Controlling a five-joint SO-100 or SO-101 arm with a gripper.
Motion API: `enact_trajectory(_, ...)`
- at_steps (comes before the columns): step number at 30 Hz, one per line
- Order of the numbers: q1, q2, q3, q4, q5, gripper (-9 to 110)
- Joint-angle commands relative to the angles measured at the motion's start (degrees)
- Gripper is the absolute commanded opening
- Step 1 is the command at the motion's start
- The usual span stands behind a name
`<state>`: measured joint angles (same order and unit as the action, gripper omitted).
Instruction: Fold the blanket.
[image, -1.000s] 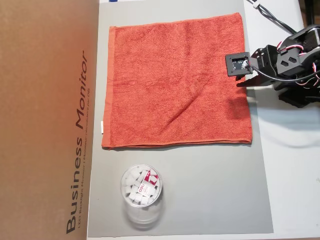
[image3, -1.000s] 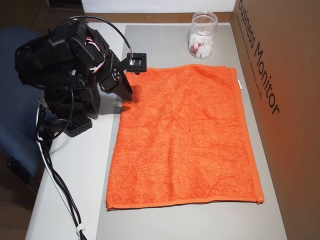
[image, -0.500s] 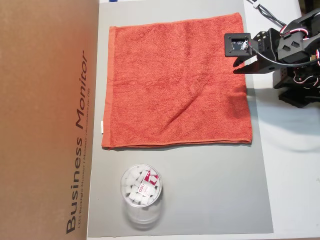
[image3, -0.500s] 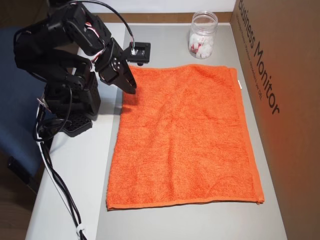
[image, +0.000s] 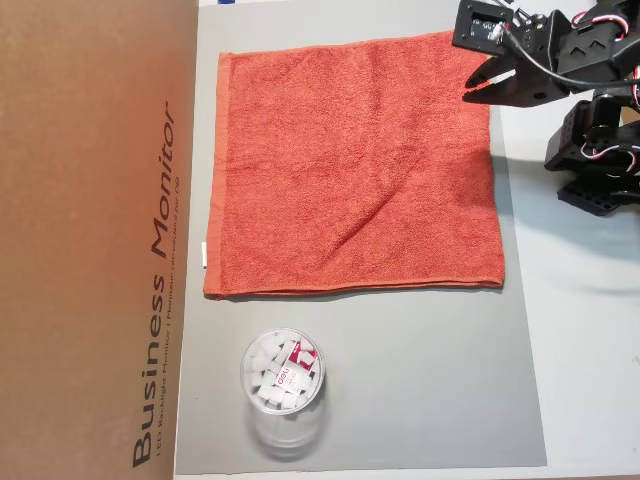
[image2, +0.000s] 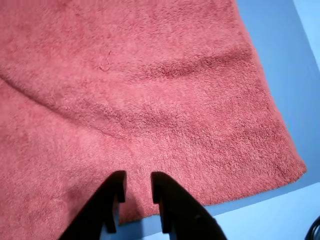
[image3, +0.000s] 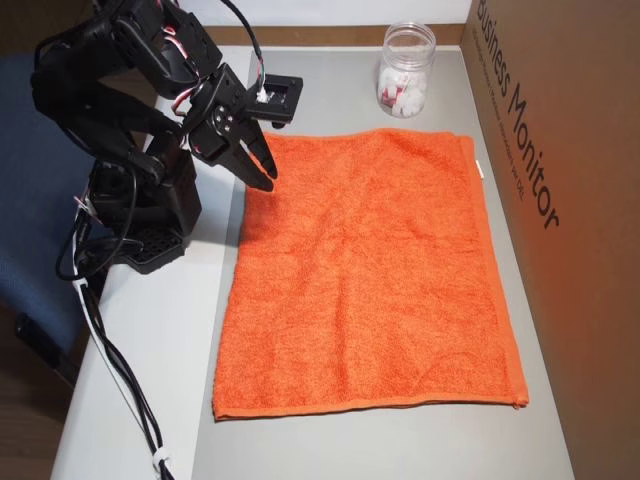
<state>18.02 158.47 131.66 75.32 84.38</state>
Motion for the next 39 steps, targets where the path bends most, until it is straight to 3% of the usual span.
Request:
enact_trajectory(1,2.4,-1.3,-4.2,0.2,0.0,4)
enact_trajectory(7,7.1,-4.2,-7.6,0.2,1.1,4)
enact_trajectory(23,18.5,-12.3,-15.6,0.0,21.4,4)
enact_trajectory(39,37.1,-14.1,-13.6,-0.5,25.3,5)
